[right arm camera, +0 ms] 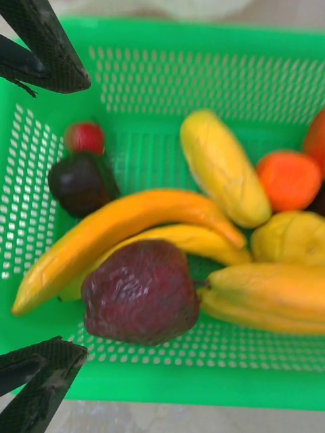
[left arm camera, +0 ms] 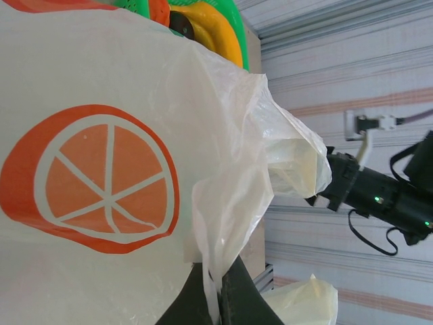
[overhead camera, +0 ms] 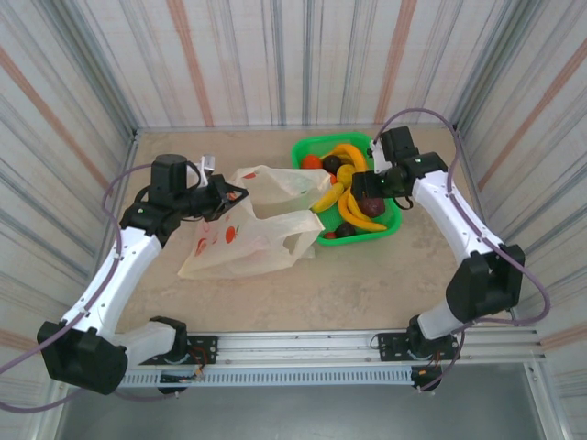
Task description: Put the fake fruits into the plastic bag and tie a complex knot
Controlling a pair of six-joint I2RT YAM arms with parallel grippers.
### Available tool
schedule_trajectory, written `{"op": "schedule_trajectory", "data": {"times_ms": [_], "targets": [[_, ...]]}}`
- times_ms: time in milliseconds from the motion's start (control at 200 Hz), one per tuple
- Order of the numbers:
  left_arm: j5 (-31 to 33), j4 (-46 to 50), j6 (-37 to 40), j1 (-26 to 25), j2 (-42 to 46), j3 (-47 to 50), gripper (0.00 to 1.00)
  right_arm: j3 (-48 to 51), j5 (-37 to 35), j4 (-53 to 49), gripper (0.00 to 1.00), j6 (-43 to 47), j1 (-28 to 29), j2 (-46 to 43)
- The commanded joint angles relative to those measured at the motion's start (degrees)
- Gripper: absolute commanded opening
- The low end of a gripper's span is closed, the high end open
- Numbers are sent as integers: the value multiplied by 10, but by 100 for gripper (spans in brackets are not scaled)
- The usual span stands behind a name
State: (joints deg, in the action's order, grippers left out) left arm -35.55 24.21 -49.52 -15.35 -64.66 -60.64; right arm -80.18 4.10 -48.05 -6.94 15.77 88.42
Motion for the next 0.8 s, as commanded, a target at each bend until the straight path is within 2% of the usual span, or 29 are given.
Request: {"op": "schedule_trajectory", "data": {"times_ms": [0,316,791], "targets": [[-10,4,12,4,7,-16,0,-21,-53,-27,93,27,1,41],[-15,2,9,4,4,-17,0,-39,-98,-1,91,36,5,136],[-15,4,10,4,7,-15,0,-15,-93,23,87,34,11,202]]}}
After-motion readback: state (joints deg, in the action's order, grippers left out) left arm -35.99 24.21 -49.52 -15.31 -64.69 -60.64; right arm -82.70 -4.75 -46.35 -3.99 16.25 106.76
